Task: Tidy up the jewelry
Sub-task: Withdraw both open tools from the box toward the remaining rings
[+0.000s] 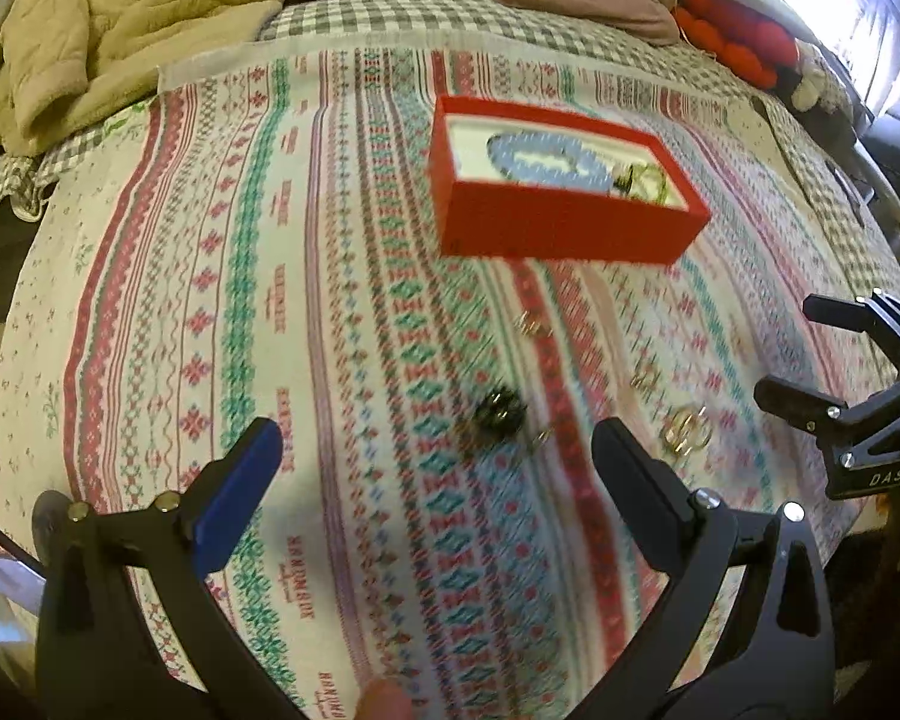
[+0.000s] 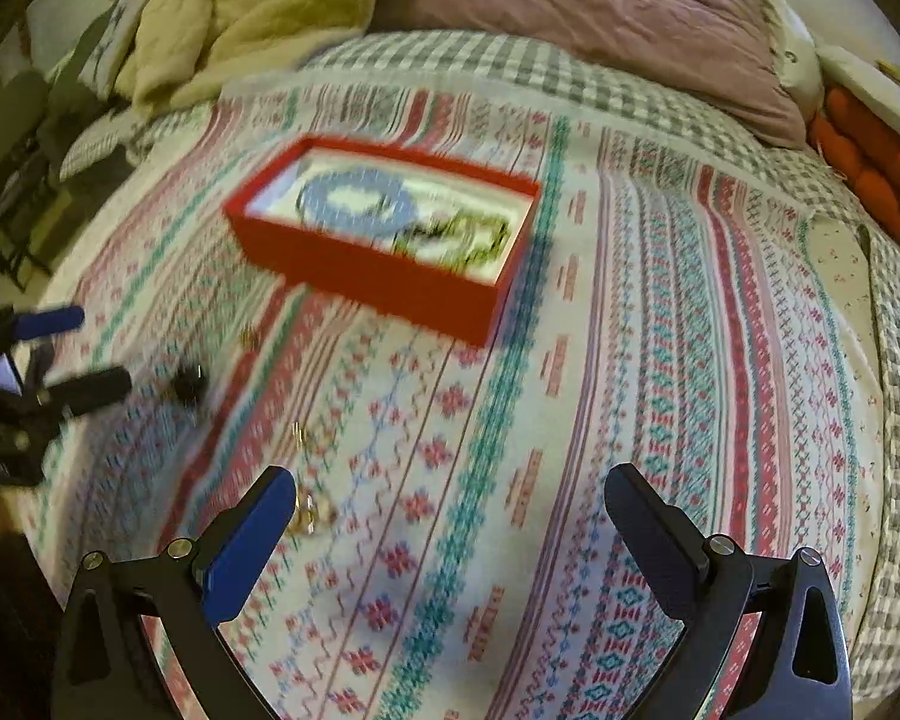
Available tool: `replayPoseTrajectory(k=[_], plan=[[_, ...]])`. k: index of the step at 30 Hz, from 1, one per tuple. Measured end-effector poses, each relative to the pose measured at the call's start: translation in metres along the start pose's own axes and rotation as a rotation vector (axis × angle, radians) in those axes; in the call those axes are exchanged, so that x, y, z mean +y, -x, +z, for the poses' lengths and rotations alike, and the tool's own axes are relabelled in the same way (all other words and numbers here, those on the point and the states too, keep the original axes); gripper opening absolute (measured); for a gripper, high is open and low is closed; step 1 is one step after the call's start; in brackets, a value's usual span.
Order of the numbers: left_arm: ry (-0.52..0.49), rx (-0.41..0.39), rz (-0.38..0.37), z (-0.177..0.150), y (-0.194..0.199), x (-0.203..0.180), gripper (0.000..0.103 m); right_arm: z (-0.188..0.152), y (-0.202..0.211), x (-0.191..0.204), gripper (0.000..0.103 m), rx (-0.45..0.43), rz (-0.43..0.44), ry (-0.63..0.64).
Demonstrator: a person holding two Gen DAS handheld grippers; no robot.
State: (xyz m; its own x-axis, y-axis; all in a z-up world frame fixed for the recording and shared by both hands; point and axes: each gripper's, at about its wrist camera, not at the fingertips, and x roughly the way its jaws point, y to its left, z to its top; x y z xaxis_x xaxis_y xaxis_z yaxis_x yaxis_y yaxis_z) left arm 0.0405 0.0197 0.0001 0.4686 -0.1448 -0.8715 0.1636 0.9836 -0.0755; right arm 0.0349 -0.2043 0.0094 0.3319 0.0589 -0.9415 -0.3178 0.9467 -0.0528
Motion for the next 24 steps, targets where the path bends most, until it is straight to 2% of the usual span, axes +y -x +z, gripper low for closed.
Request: replayPoseTrajectory(k=[10, 12, 18, 22, 24], plan=[[-0.128, 0.047, -0.013, -0.038, -0.03, -0.01, 0.102, -0.042, -0.032, 0.039, 0.103, 0.085, 0.038, 0.118], [-0.168, 0.024, -0.001, -0.043, -0.034, -0.013, 0.103, -0.049, -0.039, 0.044, 0.103, 0.089, 0.048, 0.123], [-0.196, -0.042, -0.012, -0.05, -0.036, -0.012, 0.103, -0.057, -0.044, 0.044, 0.103, 0.009, 0.075, 0.107], [-0.188, -0.082, 0.007, -0.055, -0.036, -0.014, 0.103, -0.066, -0.045, 0.045, 0.103, -0.104, 0.086, 0.104], [-0.188, -0.084, 0.005, -0.056, -0.035, -0.015, 0.103, -0.071, -0.044, 0.047, 0.103, -0.128, 0.077, 0.097]])
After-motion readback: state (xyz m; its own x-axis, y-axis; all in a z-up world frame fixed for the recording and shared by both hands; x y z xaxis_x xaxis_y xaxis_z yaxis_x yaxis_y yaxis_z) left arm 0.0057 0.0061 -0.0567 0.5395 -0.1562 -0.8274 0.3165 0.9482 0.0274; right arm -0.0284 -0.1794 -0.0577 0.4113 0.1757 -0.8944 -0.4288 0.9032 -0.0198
